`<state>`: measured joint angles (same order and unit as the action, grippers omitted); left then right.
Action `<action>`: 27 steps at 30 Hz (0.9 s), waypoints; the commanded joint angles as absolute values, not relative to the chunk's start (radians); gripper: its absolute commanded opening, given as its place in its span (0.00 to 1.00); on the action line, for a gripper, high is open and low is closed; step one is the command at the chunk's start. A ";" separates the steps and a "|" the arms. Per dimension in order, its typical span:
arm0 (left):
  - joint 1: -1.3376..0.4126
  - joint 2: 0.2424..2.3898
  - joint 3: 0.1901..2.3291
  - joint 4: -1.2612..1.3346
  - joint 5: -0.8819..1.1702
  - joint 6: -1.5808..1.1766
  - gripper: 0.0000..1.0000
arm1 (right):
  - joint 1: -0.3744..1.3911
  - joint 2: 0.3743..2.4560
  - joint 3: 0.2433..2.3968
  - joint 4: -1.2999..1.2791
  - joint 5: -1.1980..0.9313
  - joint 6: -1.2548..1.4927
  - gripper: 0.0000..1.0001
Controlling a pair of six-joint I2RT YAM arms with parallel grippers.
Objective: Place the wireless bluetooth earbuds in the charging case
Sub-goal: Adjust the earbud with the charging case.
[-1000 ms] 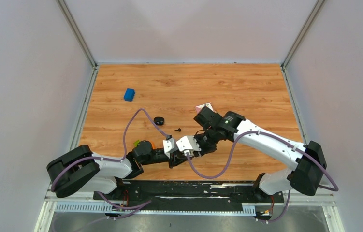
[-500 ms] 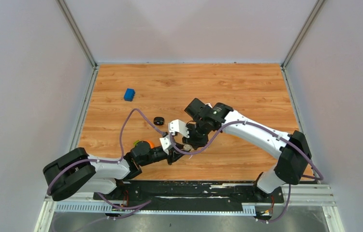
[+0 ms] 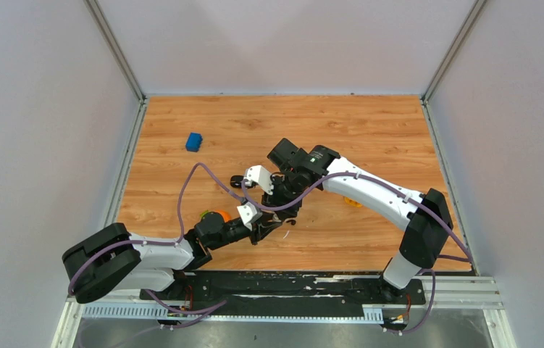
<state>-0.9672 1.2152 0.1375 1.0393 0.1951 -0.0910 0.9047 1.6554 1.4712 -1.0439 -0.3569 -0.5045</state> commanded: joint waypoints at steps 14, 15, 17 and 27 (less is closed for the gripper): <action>-0.982 1.246 0.117 1.291 0.297 -0.091 0.00 | 0.803 1.334 1.365 -1.018 -0.397 -0.705 0.43; -0.981 1.253 0.115 1.304 0.314 -0.093 0.00 | 0.794 1.308 1.313 -0.987 -0.409 -0.720 0.45; -0.982 1.266 0.118 1.319 0.336 -0.104 0.00 | 0.781 1.269 1.232 -0.932 -0.433 -0.734 0.49; -0.982 1.323 0.120 1.400 0.404 -0.128 0.00 | 0.747 1.325 1.196 -0.909 -0.575 -0.708 0.56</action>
